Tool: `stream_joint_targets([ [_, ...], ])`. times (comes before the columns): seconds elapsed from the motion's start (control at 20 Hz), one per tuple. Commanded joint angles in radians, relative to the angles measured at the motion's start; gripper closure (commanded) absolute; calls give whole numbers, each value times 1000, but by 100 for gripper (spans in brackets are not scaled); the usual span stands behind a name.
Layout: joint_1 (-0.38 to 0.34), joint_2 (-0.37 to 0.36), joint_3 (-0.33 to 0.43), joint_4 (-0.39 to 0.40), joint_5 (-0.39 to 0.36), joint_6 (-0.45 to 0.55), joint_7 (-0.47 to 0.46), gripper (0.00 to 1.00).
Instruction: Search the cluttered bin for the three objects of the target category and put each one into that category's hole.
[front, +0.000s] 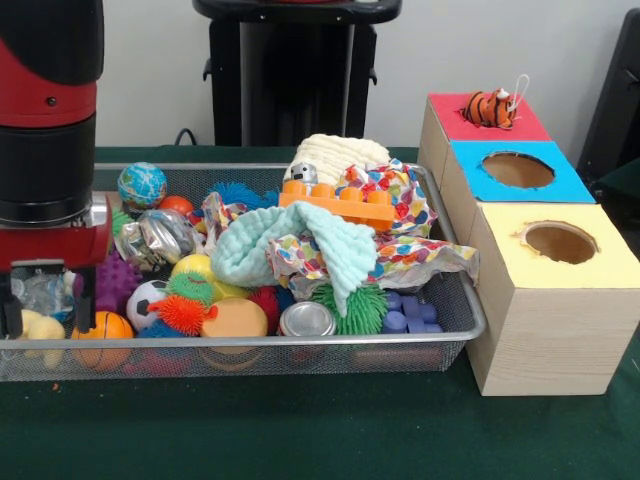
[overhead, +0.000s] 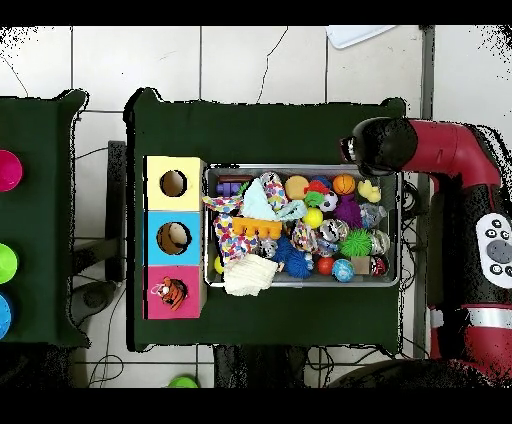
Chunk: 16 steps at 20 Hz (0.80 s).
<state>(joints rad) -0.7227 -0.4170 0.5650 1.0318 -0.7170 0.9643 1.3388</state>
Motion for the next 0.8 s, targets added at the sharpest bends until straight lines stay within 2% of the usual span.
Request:
stream_joint_targets([
  [0.05, -16, -22, -16, 72, -28, 88, -306, 0],
  [0.25, -22, 2, -21, 76, -51, 49, -315, 0],
  [0.4, -19, 21, -23, 58, -66, 64, -342, 0],
  [0.8, -13, 53, -32, 47, -74, 58, -312, 0],
])
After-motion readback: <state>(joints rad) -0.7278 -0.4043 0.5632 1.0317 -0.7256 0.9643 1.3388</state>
